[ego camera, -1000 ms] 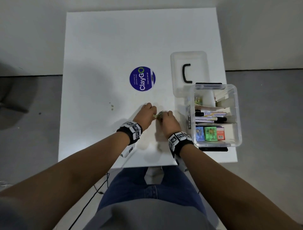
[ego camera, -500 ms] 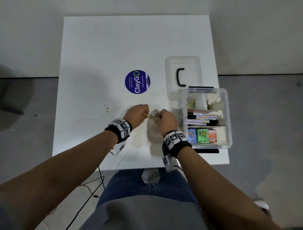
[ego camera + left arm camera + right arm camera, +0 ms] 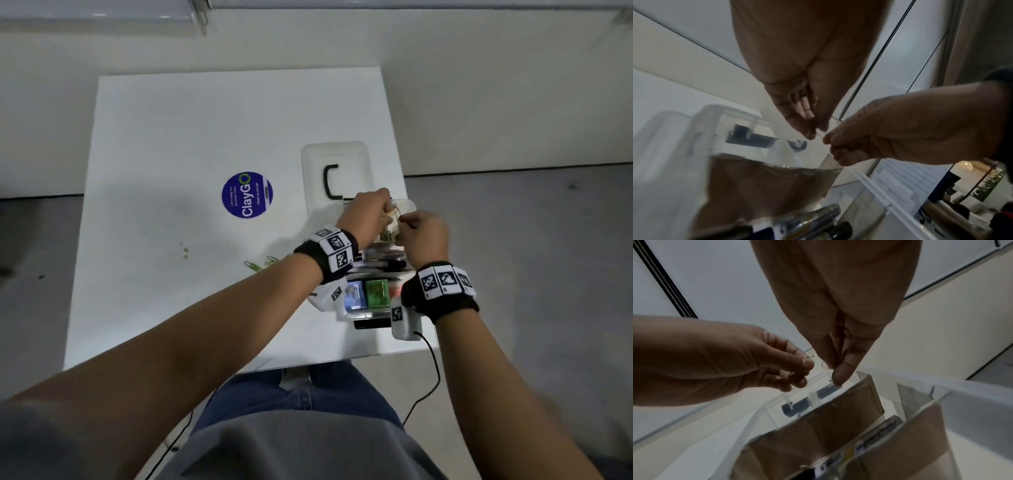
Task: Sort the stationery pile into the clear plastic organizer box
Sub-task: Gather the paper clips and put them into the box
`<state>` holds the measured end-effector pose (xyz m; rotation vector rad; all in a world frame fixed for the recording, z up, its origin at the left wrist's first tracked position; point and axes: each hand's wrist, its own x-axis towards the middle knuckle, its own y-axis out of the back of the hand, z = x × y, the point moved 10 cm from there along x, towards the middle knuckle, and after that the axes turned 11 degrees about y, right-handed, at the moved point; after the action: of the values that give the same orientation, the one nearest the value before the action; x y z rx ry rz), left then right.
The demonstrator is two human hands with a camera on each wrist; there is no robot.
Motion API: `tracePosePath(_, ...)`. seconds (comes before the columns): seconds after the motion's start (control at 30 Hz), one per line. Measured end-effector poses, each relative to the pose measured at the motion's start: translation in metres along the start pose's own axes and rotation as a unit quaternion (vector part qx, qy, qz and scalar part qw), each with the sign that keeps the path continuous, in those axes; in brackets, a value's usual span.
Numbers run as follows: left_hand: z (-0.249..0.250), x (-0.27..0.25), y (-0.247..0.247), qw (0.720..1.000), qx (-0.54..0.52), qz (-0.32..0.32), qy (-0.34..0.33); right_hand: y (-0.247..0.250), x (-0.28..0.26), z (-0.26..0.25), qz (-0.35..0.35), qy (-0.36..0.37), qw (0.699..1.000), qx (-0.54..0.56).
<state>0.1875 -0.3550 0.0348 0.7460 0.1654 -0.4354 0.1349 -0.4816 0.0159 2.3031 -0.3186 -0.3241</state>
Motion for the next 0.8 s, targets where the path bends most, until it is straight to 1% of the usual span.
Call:
tracePosePath(0.07,0.002,0.011,-0.014,0.999,0.021,-0.02,0.015,0.0,0.007,0.005,-0.029,-0.005,0.999,-0.032)
tracePosePath(0.1,0.002,0.014,-0.018,0.999,0.033,-0.031,0.017,0.001,0.008,0.006,-0.034,-0.006,0.999,-0.042)
tracePosePath(0.17,0.001,0.015,-0.013,0.999,0.044,-0.029,0.005,0.006,0.007,-0.005,-0.018,0.013,0.998,-0.051)
tracePosePath(0.23,-0.008,0.01,0.012,1.0,0.028,0.009,-0.006,0.006,-0.001,-0.028,0.008,0.055,0.998,-0.029)
tracePosePath(0.3,-0.034,0.004,0.045,0.998,0.001,0.062,0.012,-0.013,-0.015,-0.056,-0.006,0.086,0.996,0.014)
tracePosePath(0.37,-0.075,-0.006,0.076,0.993,-0.025,0.106,0.049,-0.052,-0.032,-0.088,-0.058,0.123,0.99,0.044)
tracePosePath(0.43,-0.123,-0.022,0.1,0.986,-0.041,0.134,0.091,-0.103,-0.053,-0.115,-0.131,0.157,0.977,0.063)
tracePosePath(0.5,-0.176,-0.043,0.112,0.98,-0.028,0.141,0.139,-0.156,-0.072,-0.124,-0.207,0.157,0.965,0.022)
tracePosePath(0.57,-0.226,-0.063,0.11,0.974,0.036,0.111,0.193,-0.198,-0.086,-0.109,-0.274,0.118,0.953,-0.046)
tracePosePath(0.6,-0.25,-0.075,0.103,0.969,0.07,0.081,0.221,-0.212,-0.092,-0.097,-0.295,0.092,0.948,-0.075)
tracePosePath(0.67,-0.285,-0.096,0.086,0.959,0.111,0.019,0.258,-0.229,-0.101,-0.073,-0.316,0.047,0.94,-0.122)
tracePosePath(0.73,-0.302,-0.11,0.073,0.959,0.116,-0.008,0.257,-0.24,-0.107,-0.058,-0.314,0.037,0.934,-0.164)
tracePosePath(0.8,-0.304,-0.112,0.063,0.968,0.107,-0.007,0.227,-0.246,-0.108,-0.055,-0.297,0.058,0.932,-0.199)
